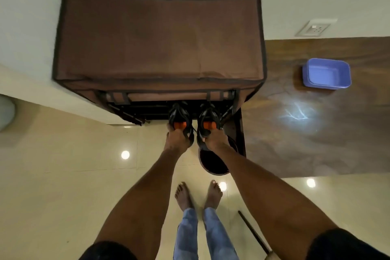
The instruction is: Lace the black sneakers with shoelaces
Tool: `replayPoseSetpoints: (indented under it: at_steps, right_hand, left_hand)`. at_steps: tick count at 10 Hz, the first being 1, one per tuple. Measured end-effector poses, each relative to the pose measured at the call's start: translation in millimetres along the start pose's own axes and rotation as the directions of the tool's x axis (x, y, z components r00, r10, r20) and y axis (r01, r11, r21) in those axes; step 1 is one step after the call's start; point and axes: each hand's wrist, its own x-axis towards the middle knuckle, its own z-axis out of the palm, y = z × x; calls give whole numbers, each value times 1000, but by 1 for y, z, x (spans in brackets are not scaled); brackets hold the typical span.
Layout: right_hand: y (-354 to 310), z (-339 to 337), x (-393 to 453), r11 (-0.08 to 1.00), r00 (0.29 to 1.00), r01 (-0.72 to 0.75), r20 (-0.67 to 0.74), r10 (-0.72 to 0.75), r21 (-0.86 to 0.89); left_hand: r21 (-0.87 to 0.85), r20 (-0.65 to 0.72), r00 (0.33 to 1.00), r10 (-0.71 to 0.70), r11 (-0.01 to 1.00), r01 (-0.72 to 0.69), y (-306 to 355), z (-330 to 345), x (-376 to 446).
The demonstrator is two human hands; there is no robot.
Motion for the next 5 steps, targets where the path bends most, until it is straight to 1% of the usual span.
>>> replayPoseSetpoints:
  at_steps: [2,3,4,5]
  right_hand:
    - [-12,-17,98,996,994,80,-71,-78,28]
    - [-14,-26,127,995,995,102,-21,-101,23]
    - [-5,-25,120,982,983,184,18,-185,43]
    - [6,-27,90,977,974,212,-76,-211,-2]
  left_hand:
    - [15,-51,990,130,992,-129,22,11,99]
    - [-34,-38,991,132,991,-133,36,5,118]
    - [39,5,991,131,991,-131,29,10,123]
    - [185,35,981,190,964,-193,11,15,112]
